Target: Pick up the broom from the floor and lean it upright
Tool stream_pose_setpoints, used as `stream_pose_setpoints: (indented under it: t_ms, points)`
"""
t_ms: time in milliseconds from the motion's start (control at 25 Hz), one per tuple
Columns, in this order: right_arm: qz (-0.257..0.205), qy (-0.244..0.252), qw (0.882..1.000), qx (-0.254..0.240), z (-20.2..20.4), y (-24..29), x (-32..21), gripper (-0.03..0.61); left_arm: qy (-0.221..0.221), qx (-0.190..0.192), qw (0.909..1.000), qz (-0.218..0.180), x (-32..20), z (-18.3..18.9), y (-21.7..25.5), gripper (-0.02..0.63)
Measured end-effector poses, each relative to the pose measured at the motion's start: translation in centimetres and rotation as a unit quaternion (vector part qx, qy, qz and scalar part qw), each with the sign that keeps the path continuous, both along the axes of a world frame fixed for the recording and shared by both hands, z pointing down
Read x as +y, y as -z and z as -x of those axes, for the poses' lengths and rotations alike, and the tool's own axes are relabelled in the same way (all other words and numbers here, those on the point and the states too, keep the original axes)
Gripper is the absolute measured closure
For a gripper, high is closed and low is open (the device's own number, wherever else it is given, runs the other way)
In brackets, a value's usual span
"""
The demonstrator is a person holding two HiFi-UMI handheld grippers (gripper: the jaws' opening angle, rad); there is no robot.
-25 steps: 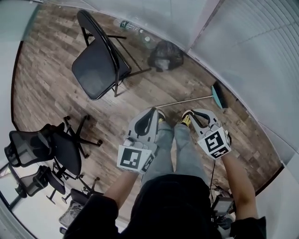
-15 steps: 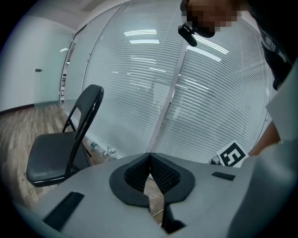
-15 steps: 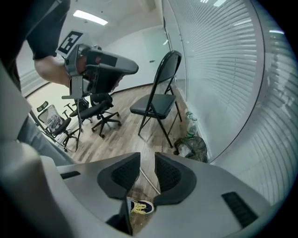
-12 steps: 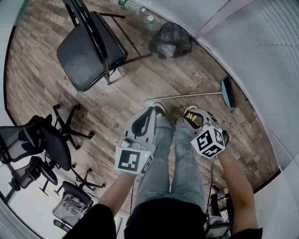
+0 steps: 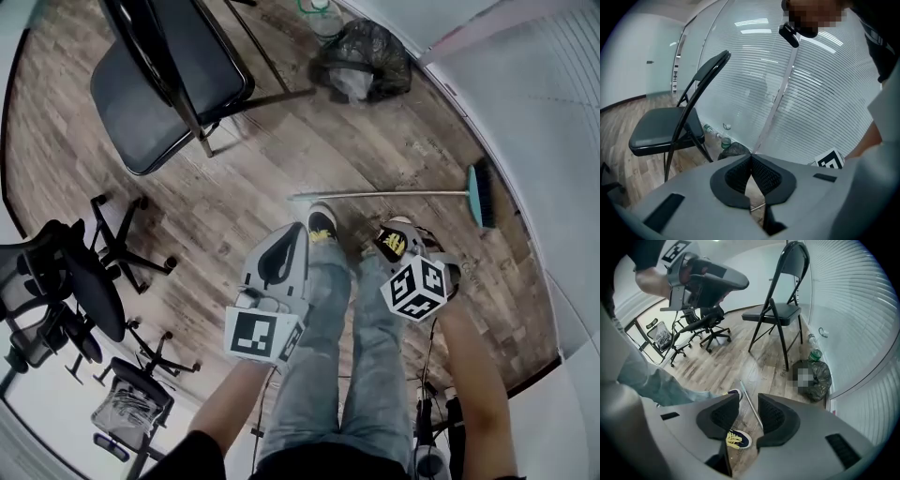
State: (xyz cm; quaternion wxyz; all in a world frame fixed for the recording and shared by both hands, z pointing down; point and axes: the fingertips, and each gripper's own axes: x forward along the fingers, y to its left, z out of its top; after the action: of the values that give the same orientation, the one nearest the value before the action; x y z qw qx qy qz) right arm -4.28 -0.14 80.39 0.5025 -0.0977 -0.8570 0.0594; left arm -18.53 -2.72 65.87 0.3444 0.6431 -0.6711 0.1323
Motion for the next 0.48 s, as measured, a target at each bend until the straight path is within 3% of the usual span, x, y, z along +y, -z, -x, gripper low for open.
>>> stream_pose_setpoints:
  t_ms: [280, 480]
  points:
    - [-0.029, 0.067, 0.996, 0.042, -0.1, -8.2, 1.8, 0.446, 0.007, -0.007, 0.9999, -0.005, 0.2, 0.7, -5.0, 0.594]
    - [-0.027, 0.063, 0.996, 0.049, -0.8, -14.6, 2.4, 0.446, 0.009, 0.004, 0.9999, -0.014, 0.1, -0.5, -10.3, 0.594]
